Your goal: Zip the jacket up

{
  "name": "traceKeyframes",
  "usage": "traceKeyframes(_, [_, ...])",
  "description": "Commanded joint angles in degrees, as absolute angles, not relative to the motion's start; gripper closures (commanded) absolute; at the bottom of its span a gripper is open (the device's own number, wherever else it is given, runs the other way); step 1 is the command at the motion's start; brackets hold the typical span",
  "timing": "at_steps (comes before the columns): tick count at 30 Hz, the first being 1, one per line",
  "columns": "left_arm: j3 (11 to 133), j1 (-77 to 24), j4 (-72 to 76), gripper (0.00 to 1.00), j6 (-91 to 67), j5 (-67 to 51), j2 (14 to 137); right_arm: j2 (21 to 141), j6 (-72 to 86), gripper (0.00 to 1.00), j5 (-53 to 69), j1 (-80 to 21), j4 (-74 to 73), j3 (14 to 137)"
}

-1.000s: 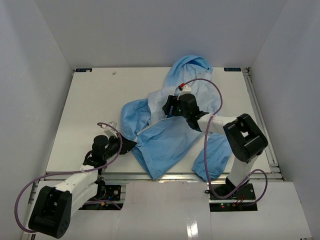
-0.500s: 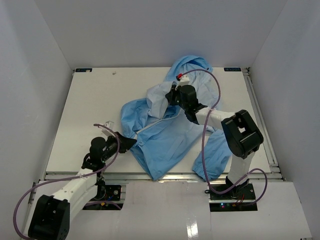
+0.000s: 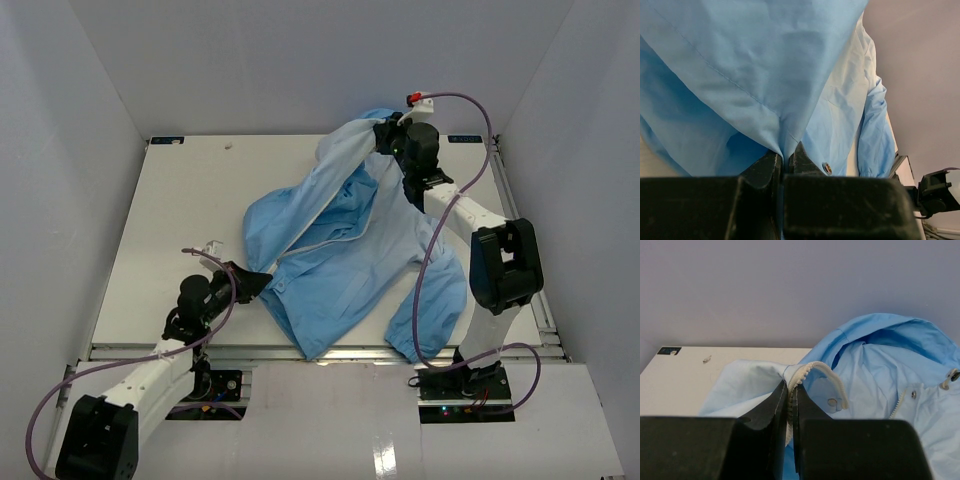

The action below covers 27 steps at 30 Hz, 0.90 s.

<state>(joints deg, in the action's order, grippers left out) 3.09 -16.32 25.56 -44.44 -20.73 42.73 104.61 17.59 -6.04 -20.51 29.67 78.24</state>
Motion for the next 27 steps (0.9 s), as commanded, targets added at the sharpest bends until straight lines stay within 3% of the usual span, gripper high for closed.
traceKeyframes(1, [-3.8,-16.4,33.0,1.00,-45.2,-25.0,47.1,109.8,15.5,0.92,-2.4,-19.2,31.3,82.9])
traceKeyframes(9, [-4.9,-16.5,38.6,1.00,-45.0,-27.2,49.8,118.1,17.4,0.92,5.7,-14.2,25.0,102.1])
traceKeyframes(12, [-5.6,-16.6,43.2,1.00,-45.9,-29.6,50.7,121.3,17.8,0.80,17.2,-14.2,19.8,104.7])
traceKeyframes(14, [-6.8,-16.5,48.5,1.00,-47.2,-30.7,51.4,120.6,19.1,0.58,27.3,-14.2,21.7,99.5])
traceKeyframes(17, [-6.7,-16.6,49.8,1.00,-47.6,-29.8,52.5,116.4,22.5,0.38,34.9,-14.3,27.8,88.1])
traceKeyframes(21, [-6.9,-16.6,50.1,1.00,-47.9,-29.4,54.7,108.0,25.5,0.30,38.2,-14.3,35.0,71.6])
traceKeyframes(27, [-6.4,-16.6,45.7,0.97,-48.4,-28.4,58.0,98.5,28.4,0.31,43.1,-18.7,49.1,50.7])
